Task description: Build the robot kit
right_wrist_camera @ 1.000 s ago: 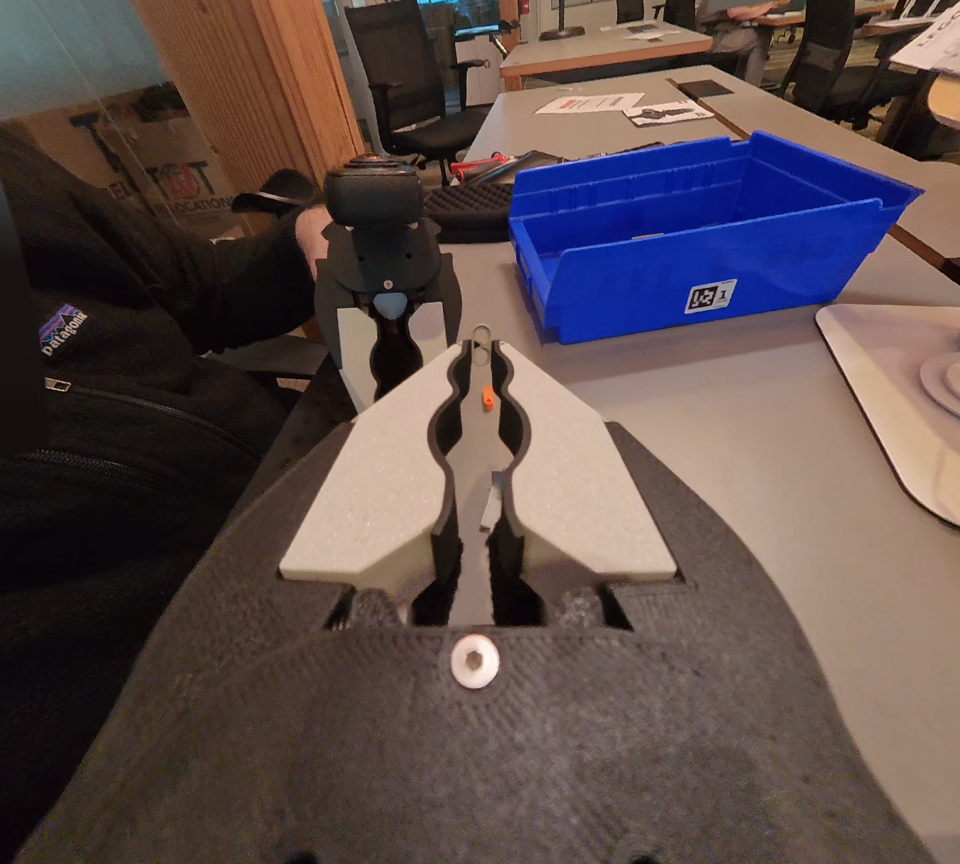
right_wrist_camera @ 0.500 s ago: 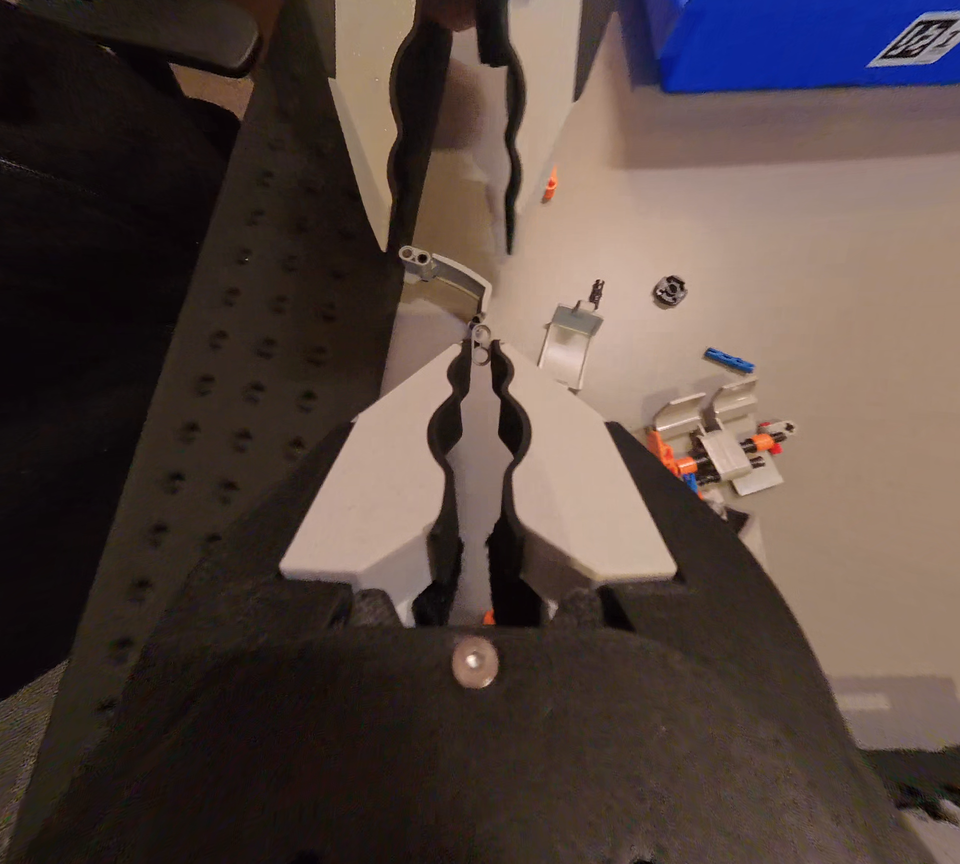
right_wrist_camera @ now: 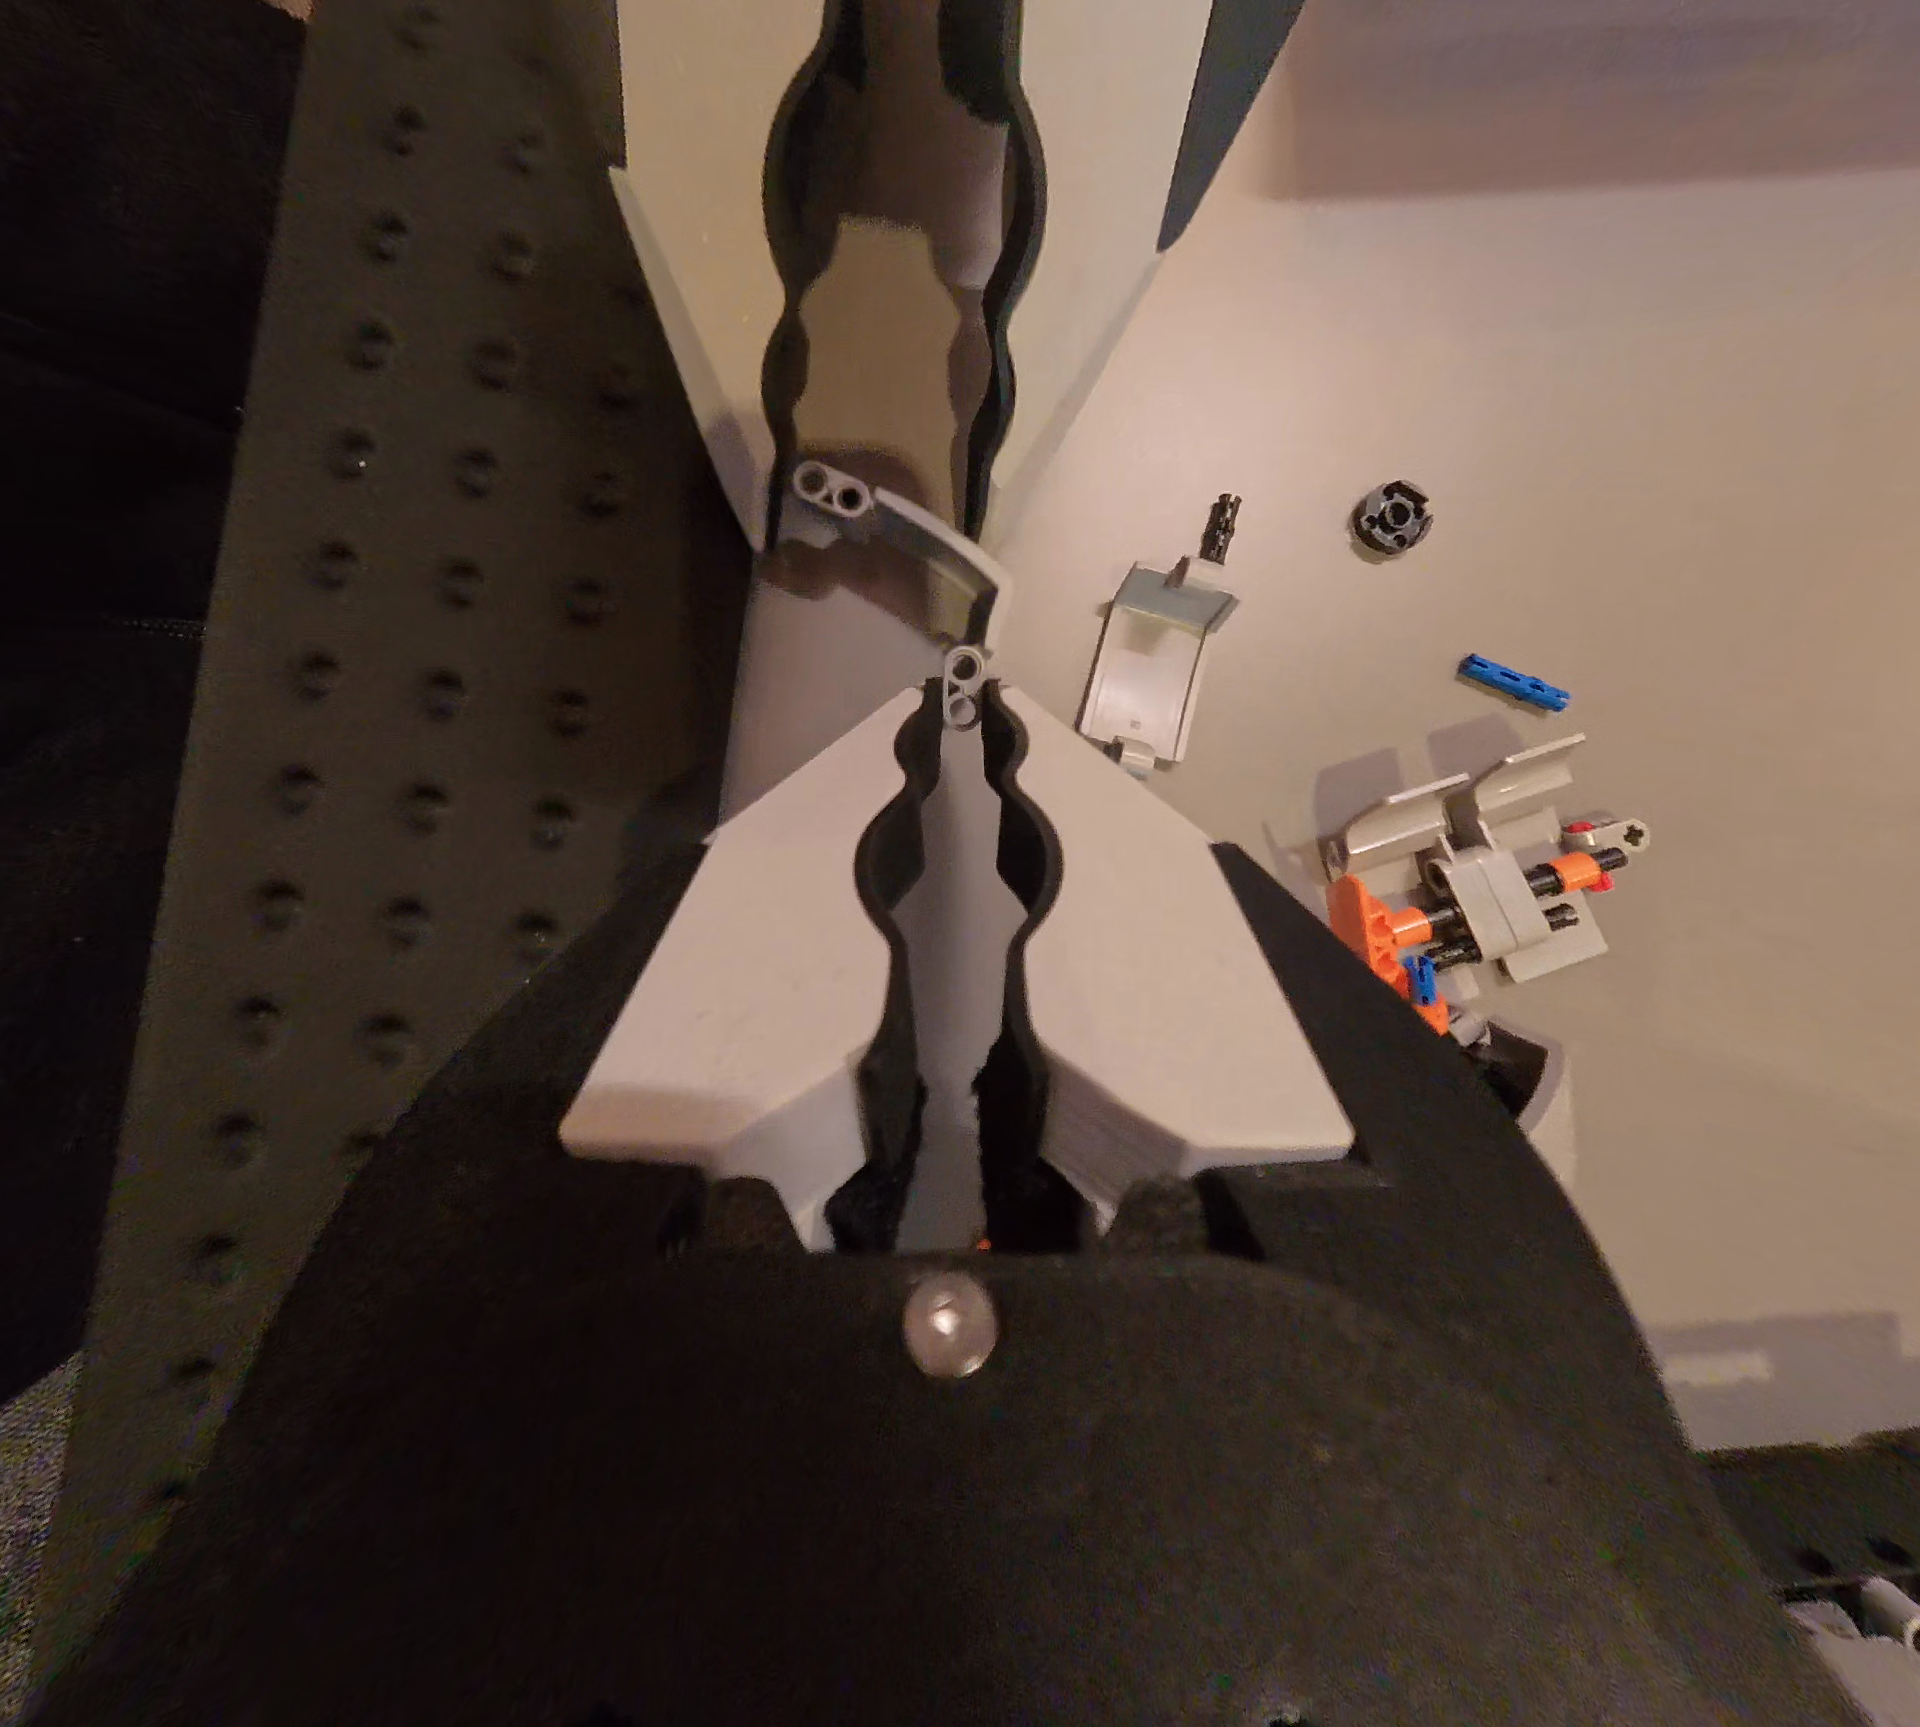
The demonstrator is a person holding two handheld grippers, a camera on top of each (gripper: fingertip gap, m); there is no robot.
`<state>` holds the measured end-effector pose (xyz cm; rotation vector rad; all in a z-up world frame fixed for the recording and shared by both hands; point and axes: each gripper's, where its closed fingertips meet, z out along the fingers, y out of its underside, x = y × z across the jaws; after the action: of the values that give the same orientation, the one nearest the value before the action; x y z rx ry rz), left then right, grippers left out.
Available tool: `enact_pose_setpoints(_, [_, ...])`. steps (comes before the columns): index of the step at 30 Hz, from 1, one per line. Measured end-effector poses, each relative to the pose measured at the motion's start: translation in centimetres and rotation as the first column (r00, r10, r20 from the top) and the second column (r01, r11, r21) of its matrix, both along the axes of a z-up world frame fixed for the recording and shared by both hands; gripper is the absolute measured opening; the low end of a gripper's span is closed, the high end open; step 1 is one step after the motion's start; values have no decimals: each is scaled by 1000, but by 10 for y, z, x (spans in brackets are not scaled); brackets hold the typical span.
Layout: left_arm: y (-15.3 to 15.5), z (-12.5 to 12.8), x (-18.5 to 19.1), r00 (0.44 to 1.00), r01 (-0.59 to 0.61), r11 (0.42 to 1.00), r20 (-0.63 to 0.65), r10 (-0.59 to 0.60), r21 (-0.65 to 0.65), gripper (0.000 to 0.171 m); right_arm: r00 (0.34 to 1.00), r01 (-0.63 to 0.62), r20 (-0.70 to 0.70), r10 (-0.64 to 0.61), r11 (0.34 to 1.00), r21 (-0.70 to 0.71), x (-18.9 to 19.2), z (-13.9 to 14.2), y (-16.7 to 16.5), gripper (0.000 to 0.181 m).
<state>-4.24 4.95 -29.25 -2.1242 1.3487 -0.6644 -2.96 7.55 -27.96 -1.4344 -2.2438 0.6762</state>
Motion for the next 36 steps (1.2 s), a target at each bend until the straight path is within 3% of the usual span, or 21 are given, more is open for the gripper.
enact_pose_setpoints(7, [9,10,5,994,-85,996,61,86,-10,47,1000,12,12,-13,1000,28,1,1,3,5])
enact_pose_setpoints(9, [13,11,7,991,-111,994,71,111,-6,38,1000,14,11,-14,1000,27,1,4,2,5])
enact_pose_setpoints(15, [17,8,16,991,-125,992,41,126,-22,38,1000,20,6,-21,999,46,9,5,7,5])
enact_pose_setpoints(20, [20,2,15,989,-137,989,-55,140,53,19,999,29,-16,-28,999,35,16,3,4,5])
enact_pose_setpoints(24, [24,3,16,985,-171,985,-35,172,31,11,999,36,-23,-35,998,49,17,1,5,5])
enact_pose_setpoints(25, [26,4,16,983,-185,983,-21,185,25,0,999,37,-27,-36,998,46,16,2,5,5])
enact_pose_setpoints(30, [30,2,19,975,-219,975,31,220,-30,0,999,40,-16,-39,998,46,17,1,4,5])
enact_pose_setpoints(36, [44,3,13,962,-271,960,-23,273,77,0,998,67,-17,-67,997,42,17,5,8,5])
